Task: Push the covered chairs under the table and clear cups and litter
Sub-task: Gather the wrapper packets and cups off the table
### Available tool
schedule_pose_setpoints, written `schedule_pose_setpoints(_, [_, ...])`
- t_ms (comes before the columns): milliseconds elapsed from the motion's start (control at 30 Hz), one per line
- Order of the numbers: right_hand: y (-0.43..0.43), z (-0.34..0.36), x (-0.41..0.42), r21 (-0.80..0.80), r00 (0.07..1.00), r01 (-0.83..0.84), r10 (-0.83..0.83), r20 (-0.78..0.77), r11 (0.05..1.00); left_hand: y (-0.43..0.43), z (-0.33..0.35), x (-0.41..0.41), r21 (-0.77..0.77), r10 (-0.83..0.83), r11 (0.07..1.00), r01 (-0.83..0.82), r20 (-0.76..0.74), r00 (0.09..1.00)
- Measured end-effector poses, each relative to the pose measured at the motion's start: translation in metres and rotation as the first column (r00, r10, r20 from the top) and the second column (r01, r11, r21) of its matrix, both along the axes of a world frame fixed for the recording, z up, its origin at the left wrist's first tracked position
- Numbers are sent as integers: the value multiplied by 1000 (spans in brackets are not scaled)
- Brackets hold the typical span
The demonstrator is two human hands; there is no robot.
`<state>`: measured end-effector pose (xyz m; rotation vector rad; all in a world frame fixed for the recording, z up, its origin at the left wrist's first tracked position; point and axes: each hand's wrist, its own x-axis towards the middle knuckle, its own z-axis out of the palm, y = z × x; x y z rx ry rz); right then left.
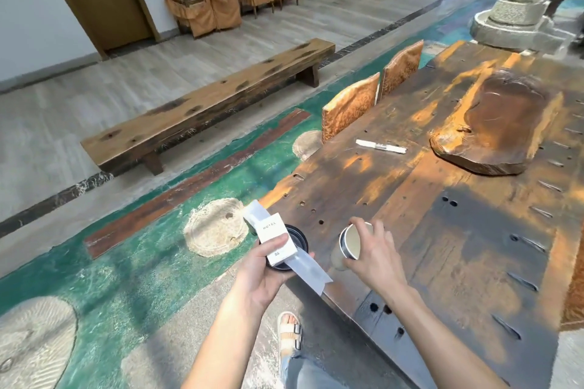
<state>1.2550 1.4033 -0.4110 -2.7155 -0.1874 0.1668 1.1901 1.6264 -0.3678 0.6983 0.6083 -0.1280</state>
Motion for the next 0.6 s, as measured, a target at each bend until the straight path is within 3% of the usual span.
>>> schedule_pose_setpoints(400, [91,-8,146,-23,951,299,-300,-70,954,95,32,205,68,-299,953,295,53,953])
schedule_pose_setpoints(600, [122,-5,171,-61,900,425,-429,-82,903,120,27,268,-13,-433,900,437,107,895])
